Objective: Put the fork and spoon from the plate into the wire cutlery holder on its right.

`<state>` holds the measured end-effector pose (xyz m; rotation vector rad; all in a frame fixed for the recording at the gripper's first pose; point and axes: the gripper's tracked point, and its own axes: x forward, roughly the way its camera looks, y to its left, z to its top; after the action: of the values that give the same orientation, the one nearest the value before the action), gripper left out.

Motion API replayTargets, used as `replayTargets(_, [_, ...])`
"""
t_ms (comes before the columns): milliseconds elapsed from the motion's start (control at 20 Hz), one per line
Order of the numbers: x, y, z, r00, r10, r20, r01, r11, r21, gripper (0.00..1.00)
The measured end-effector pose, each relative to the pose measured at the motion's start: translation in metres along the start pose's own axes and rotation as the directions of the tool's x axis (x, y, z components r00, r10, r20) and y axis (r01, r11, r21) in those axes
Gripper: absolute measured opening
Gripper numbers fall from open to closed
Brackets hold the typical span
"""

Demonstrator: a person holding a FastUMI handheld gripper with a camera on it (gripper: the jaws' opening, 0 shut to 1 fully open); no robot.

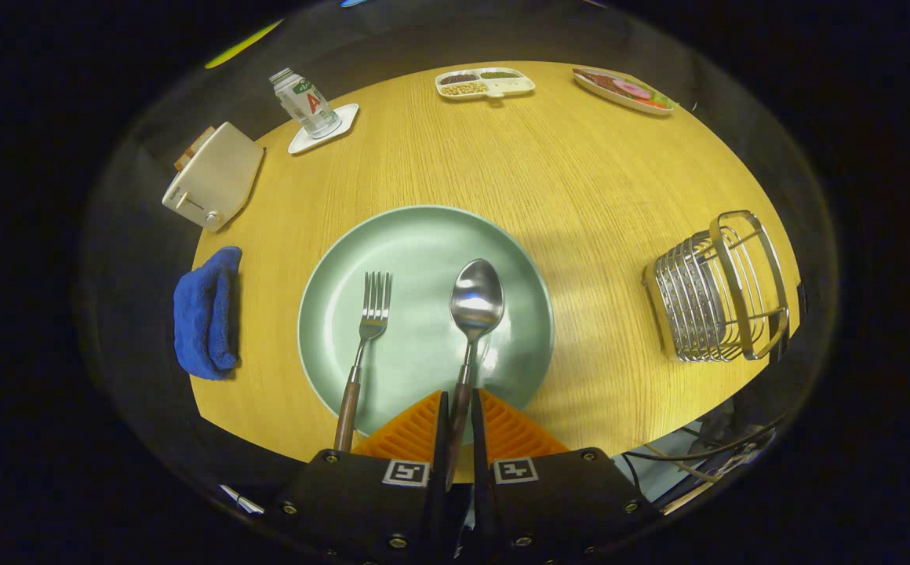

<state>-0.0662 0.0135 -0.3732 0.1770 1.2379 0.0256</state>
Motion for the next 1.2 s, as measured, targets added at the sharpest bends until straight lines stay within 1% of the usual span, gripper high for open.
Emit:
replayTargets(100, [0.006, 0.001, -0.005, 1.0, 0.005, -0.029, -0.004, 1.0, 0.019, 0.16])
replayTargets(150, [0.007, 0.002, -0.005, 0.999, 0.011, -0.036, -0.01, 1.0, 0.028, 0.2])
replayTargets(400, [0.014, 0.004, -0.002, 0.998, 0.027, -0.054, -0.023, 0.998, 0.064, 0.2])
replayTargets(450, [0.008, 0.005, 0.002, 0.998, 0.042, -0.051, -0.037, 0.994, 0.105, 0.2])
replayTargets(500, [0.015, 0.011, -0.002, 0.995, 0.082, -0.064, -0.073, 0.988, 0.134, 0.09])
replayTargets(550, [0.016, 0.01, 0.0, 0.995, 0.082, -0.064, -0.072, 0.986, 0.153, 0.08])
replayTargets(600, [0.001, 0.012, 0.001, 0.995, 0.086, -0.057, -0.075, 0.983, 0.169, 0.09])
replayTargets(650, [0.016, 0.01, 0.001, 0.995, 0.085, -0.054, -0.075, 0.982, 0.174, 0.03])
replayTargets(750, [0.01, 0.007, 0.007, 0.996, 0.083, -0.027, -0.077, 0.979, 0.187, 0.03])
replayTargets(900, [0.0, 0.008, 0.018, 0.994, 0.104, 0.013, -0.105, 0.973, 0.208, 0.02])
replayTargets(1200, [-0.025, 0.006, 0.034, 0.989, 0.12, 0.09, -0.136, 0.968, 0.211, 0.02])
